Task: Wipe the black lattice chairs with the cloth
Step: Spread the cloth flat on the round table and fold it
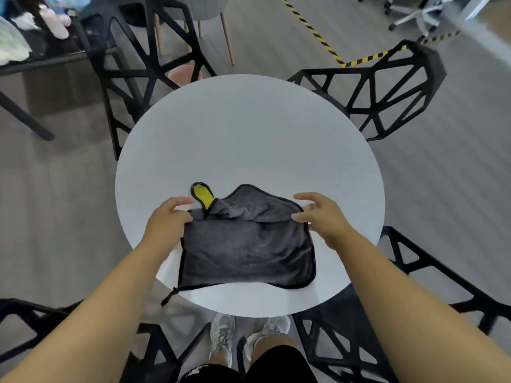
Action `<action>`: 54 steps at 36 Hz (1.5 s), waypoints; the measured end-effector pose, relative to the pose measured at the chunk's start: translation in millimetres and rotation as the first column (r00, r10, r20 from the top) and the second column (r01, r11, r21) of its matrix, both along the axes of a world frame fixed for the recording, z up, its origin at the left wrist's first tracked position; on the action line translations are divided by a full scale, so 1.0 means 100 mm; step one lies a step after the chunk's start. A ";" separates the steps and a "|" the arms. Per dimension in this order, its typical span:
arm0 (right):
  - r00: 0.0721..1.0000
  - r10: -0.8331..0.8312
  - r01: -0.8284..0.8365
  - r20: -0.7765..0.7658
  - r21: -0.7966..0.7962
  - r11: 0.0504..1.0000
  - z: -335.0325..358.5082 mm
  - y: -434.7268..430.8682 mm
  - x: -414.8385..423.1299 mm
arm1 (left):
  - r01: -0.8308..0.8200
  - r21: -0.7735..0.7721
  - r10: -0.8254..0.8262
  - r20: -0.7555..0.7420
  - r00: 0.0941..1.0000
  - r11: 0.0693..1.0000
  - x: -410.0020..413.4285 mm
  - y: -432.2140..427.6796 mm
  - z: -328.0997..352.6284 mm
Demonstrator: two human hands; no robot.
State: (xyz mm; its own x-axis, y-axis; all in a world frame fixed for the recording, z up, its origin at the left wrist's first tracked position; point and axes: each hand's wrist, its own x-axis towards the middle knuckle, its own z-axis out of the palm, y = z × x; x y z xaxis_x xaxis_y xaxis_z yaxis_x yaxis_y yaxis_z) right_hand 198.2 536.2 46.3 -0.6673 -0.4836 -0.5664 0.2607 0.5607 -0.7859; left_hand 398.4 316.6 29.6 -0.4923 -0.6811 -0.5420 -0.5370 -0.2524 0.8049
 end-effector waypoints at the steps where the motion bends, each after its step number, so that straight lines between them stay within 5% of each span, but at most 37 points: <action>1: 1.000 -0.010 0.010 0.004 -0.039 0.999 0.07 0.03 0.01 | -0.008 0.015 0.009 -0.029 1.000 1.000 0.02 -0.03 0.04; 8: 0.967 -0.201 0.173 -0.158 -0.176 0.969 0.45 0.12 -0.02 | 0.075 -0.140 -0.098 -0.160 0.982 0.987 0.05 -0.14 0.42; 13: 0.908 -0.300 0.249 -0.293 -0.198 0.948 0.76 0.16 -0.17 | 0.166 -0.328 -0.202 -0.079 0.976 0.930 -0.04 -0.29 0.68; 25: 0.656 -0.074 0.161 -0.751 0.043 0.986 1.26 0.26 -0.20 | 0.271 -0.751 -0.321 0.083 0.943 0.602 -0.28 -0.47 1.11; 31: 0.766 -0.036 0.087 -0.642 0.048 0.995 1.20 0.43 -0.16 | 0.289 -0.632 -0.377 -0.005 0.926 0.719 -0.17 -0.42 1.16; 38: 0.872 -0.212 0.234 -0.441 -0.005 0.972 1.08 0.44 -0.11 | 0.221 -0.335 -0.273 -0.118 0.955 0.916 -0.19 -0.36 1.14; 43: 0.886 -0.205 0.238 -0.415 0.029 0.971 1.02 0.21 -0.02 | 0.260 -0.268 -0.294 -0.096 0.951 0.928 -0.31 -0.16 1.10; 54: 0.931 0.082 -0.119 -0.355 -0.083 0.989 0.96 -0.42 0.47 | 0.368 -0.161 -0.398 -0.244 0.884 0.916 -0.55 0.36 1.08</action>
State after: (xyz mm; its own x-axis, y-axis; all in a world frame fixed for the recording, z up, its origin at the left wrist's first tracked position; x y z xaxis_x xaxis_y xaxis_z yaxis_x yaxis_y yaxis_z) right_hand 245.6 494.5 142.3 -0.7589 -0.6012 -0.2504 -0.0943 0.4819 -0.8711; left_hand 343.7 352.2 137.2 -0.8417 -0.4562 -0.2888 -0.3365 0.0250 0.9414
